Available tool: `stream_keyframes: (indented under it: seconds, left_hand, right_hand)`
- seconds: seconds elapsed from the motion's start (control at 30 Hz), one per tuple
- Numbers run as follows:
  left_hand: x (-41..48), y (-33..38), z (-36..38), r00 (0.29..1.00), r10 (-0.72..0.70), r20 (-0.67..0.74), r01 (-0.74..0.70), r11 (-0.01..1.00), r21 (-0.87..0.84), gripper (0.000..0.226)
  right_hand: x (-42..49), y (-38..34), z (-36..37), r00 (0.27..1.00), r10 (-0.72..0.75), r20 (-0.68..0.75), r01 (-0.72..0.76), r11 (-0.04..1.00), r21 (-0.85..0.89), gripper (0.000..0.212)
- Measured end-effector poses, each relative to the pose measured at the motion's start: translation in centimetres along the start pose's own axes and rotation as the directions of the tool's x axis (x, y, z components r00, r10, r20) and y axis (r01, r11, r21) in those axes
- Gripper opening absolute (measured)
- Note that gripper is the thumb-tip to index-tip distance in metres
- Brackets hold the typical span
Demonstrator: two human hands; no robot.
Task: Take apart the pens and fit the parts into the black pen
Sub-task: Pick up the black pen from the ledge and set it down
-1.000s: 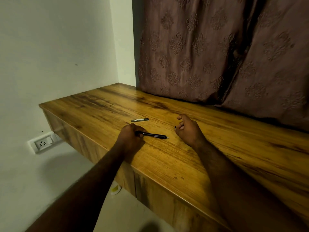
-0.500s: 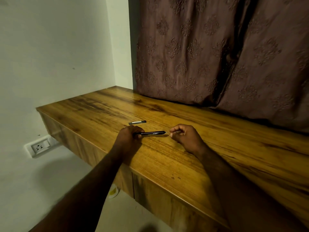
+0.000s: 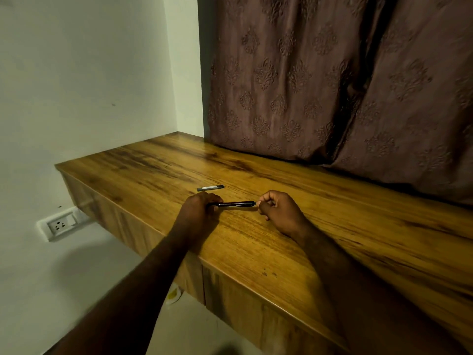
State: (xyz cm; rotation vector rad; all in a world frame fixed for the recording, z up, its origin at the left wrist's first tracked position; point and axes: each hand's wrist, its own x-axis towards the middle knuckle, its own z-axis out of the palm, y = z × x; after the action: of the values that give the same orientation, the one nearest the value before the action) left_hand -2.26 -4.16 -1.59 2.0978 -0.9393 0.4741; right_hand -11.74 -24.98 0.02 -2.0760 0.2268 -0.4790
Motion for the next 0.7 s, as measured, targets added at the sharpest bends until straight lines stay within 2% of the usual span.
stream_keyframes:
  seconds: [0.1,0.27,0.43,0.57,0.7]
  left_hand:
    - [0.0,-0.3,0.0,0.999,0.020,-0.026,-0.019,0.999,0.032,0.018]
    - [-0.1,0.6,-0.6,0.996,0.090,-0.024,-0.088,0.993,0.074,0.030]
    - [-0.1,0.6,-0.4,0.994,0.110,0.017,-0.111,0.990,0.084,0.031]
    - [-0.2,0.5,-0.5,0.996,0.086,0.025,-0.088,0.991,0.098,0.025]
    - [-0.1,0.4,-0.5,0.996,0.067,0.054,-0.072,0.993,0.097,0.028]
  right_hand:
    - [0.2,-0.4,0.4,0.998,0.055,0.000,-0.055,0.998,-0.004,0.013]
    - [-0.1,-1.6,0.1,0.991,0.128,0.029,-0.131,0.977,0.169,0.013]
    - [-0.5,-1.3,-1.2,0.995,0.064,0.072,-0.077,0.979,0.188,0.022]
    - [-0.3,-0.5,-1.9,0.998,-0.053,-0.043,0.057,0.993,0.106,0.014]
    - [0.4,0.4,-3.8,0.972,-0.053,-0.228,0.075,0.993,0.090,0.012]
